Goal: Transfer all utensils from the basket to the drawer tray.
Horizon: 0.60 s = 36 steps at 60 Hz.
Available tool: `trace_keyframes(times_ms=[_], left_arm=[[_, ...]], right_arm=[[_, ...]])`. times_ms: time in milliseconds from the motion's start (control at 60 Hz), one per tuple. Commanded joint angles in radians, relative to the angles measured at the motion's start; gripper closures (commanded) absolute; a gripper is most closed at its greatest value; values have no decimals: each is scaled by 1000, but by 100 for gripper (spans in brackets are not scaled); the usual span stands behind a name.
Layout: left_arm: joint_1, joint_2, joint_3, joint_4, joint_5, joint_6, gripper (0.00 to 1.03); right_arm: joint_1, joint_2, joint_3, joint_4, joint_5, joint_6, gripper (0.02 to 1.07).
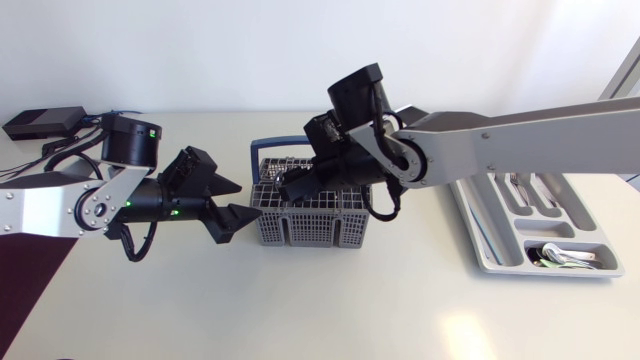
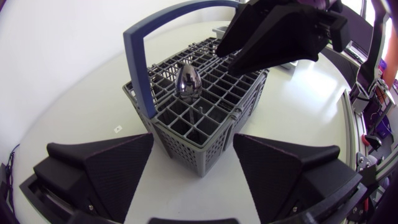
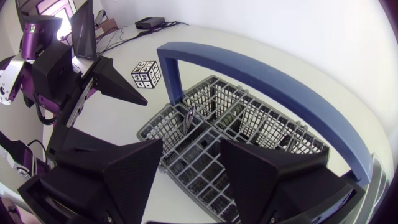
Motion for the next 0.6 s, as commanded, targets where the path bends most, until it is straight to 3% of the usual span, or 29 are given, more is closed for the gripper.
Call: trace_keyframes(times_ms=[0,317,500,583], left_arm=[[15,23,-32,18,25,15,14],[30,47,-41,63,46,15,14],[30,72,-41,84,53,15,14],[30,83,-39,90,54,15,14]], right_arm=[[18,35,11,41,1,52,49],[40,104,22,141,29,83,62],[41,127,13,184,52,92,63],[43,142,17,187,55,93,69]])
